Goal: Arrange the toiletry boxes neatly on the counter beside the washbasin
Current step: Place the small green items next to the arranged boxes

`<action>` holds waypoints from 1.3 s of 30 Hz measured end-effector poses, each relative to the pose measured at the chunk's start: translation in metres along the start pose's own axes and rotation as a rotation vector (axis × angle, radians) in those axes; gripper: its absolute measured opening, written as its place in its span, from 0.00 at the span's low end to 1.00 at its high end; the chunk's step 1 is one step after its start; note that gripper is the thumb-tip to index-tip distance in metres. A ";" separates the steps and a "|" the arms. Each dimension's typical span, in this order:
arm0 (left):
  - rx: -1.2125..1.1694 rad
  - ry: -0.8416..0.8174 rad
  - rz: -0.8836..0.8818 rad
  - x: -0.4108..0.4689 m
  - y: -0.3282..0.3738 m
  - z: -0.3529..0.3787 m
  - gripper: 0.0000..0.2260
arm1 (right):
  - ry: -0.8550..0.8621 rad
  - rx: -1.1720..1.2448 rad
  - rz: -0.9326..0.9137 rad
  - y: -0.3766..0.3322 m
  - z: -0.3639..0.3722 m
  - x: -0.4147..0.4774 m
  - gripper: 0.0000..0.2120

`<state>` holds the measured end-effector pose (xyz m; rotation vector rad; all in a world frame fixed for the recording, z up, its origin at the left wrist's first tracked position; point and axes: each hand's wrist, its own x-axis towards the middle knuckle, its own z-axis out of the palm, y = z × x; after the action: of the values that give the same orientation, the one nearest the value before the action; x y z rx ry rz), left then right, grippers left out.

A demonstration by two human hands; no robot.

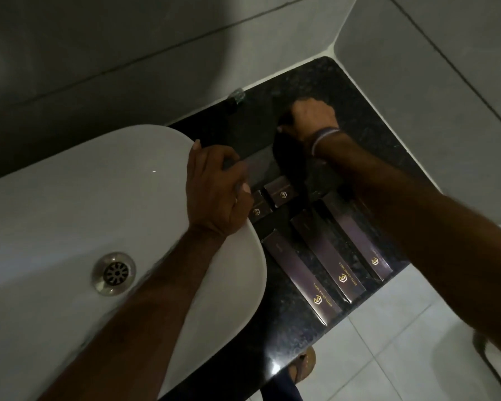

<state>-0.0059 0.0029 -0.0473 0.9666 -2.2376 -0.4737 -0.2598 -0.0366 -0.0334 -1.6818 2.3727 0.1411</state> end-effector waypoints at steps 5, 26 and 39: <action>0.007 -0.013 0.004 0.000 0.002 -0.002 0.15 | -0.142 0.130 0.089 0.039 -0.005 -0.041 0.18; 0.019 -0.006 0.009 -0.002 -0.001 0.000 0.15 | 0.008 0.301 0.054 0.058 0.020 -0.138 0.15; -0.002 0.024 0.019 -0.002 -0.002 0.003 0.13 | 0.297 0.389 0.111 0.043 -0.007 -0.081 0.19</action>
<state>-0.0060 0.0027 -0.0514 0.9438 -2.2222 -0.4531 -0.2751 0.0506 -0.0097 -1.4669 2.4887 -0.5542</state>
